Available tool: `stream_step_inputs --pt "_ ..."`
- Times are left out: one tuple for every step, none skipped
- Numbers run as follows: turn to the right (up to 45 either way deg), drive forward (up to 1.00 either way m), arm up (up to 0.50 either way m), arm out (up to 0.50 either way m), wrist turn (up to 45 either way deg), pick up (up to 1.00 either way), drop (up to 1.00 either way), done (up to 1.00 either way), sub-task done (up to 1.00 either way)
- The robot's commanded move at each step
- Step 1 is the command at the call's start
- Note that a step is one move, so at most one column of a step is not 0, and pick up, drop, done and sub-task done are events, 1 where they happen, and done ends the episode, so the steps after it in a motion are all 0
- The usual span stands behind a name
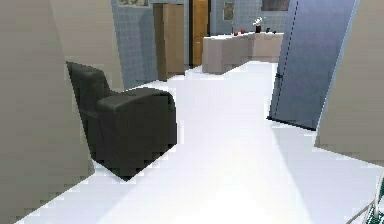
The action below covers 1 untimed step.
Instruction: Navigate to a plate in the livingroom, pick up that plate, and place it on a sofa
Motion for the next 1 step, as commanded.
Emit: stream_step_inputs --pt "0.0 0.0 0.0 0.0 45.0 0.0 0.0 0.0 0.0"
